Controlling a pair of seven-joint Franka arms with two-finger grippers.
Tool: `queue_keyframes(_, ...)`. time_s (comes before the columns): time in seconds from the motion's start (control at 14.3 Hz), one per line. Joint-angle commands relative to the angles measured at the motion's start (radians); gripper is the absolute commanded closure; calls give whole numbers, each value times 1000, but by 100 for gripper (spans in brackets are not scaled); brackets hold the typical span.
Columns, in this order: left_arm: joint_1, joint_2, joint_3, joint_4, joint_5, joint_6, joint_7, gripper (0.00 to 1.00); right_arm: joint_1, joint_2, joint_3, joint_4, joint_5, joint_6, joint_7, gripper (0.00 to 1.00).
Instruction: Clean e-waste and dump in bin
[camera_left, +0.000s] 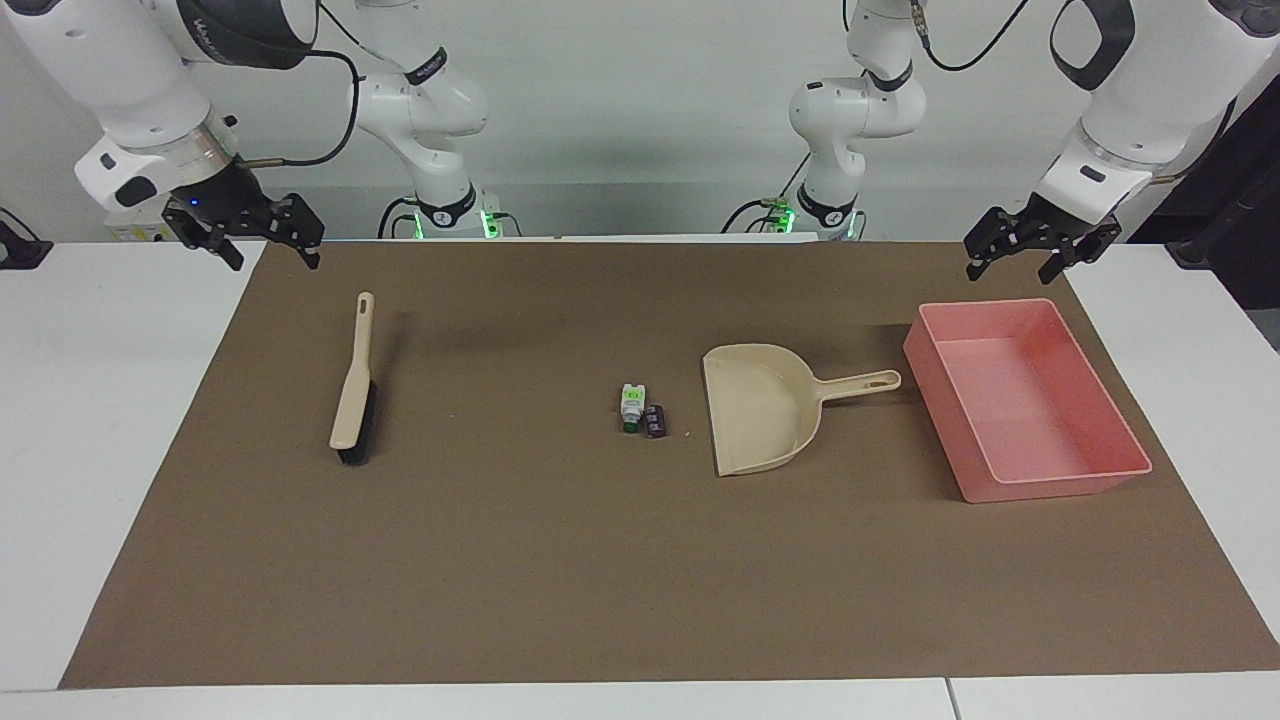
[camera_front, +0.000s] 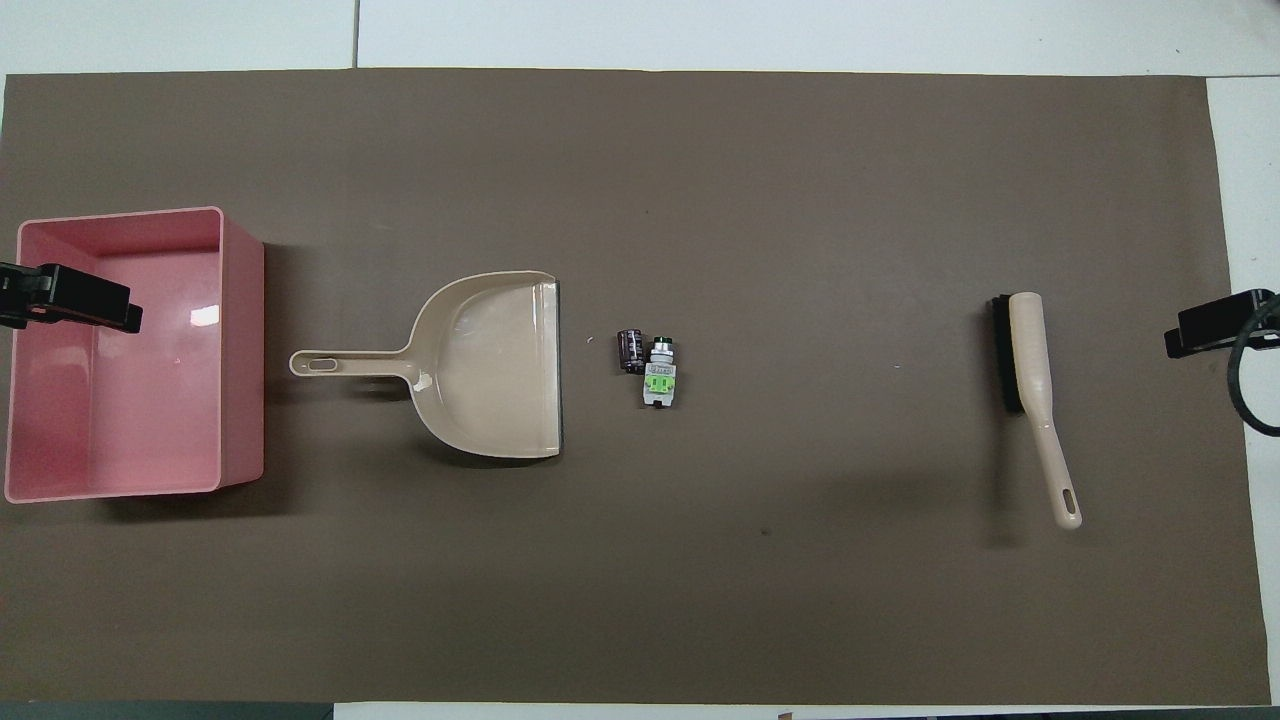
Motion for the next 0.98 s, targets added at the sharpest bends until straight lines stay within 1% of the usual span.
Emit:
queue_keyframes(0.0, 2, -16, 5, -6, -2, -15, -10, 1, -11, -18, 2, -21, 15, 15, -20, 0)
queue_keyframes(0.21, 1, -17, 5, -11, 24, -24, -13, 1, -10, -18, 2, -21, 15, 14, -20, 0)
queue_keyframes(0.63, -10, -17, 2, -10, 28, -27, -43, 1, -10, -18, 2, -21, 15, 14, -21, 0)
queue_keyframes(0.91, -11, -17, -2, -9, 28, -52, -44, 1, -2, -21, 2, -22, 12, 12, -14, 0)
